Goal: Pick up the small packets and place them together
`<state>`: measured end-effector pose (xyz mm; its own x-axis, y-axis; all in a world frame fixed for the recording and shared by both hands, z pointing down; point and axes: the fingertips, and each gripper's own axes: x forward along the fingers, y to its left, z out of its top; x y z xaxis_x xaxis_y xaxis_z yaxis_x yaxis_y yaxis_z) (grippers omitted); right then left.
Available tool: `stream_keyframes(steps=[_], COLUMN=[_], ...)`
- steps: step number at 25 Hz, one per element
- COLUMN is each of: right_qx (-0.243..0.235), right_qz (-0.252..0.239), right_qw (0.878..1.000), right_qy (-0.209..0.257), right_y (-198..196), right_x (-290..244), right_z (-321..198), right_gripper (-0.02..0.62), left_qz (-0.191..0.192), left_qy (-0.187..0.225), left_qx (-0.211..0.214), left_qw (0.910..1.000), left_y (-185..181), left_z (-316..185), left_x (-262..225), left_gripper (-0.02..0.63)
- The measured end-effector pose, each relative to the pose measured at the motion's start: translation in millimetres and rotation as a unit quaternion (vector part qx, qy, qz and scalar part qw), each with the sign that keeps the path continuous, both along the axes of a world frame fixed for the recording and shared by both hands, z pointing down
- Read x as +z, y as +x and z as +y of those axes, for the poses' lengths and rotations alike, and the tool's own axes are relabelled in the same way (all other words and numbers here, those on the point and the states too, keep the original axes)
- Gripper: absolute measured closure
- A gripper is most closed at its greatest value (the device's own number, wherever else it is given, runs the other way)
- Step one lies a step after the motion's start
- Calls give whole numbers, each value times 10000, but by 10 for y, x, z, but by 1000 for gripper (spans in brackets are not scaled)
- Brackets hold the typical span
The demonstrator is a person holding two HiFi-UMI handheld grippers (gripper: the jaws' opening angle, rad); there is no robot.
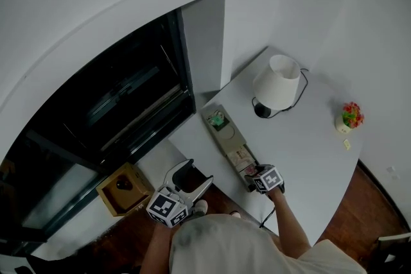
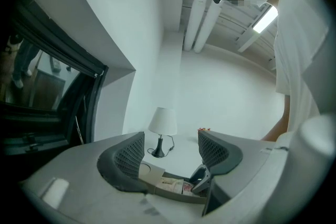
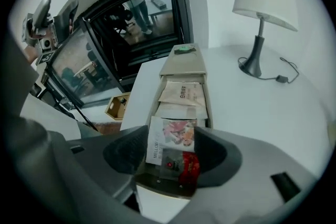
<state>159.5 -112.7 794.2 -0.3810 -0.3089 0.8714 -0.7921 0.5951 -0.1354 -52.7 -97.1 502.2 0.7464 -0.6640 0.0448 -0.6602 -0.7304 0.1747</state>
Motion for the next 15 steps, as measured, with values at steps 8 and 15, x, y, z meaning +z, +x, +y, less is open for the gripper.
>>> stream_keyframes(steps=[8,15], right_qx=[13,173], right_qz=[367,691], right_qw=[9993,9975], right_qy=[-89,-35], right_y=[-20,20], right_x=[256,284], right_z=[-70,-108], right_gripper=[339,365], left_qz=[-29,3], left_qy=[-18,-40], left_qx=[-19,-76], left_qw=[10000,10000], left_y=[-33,-54], left_z=[28,62], left_x=[21,31], left_gripper=[291,291])
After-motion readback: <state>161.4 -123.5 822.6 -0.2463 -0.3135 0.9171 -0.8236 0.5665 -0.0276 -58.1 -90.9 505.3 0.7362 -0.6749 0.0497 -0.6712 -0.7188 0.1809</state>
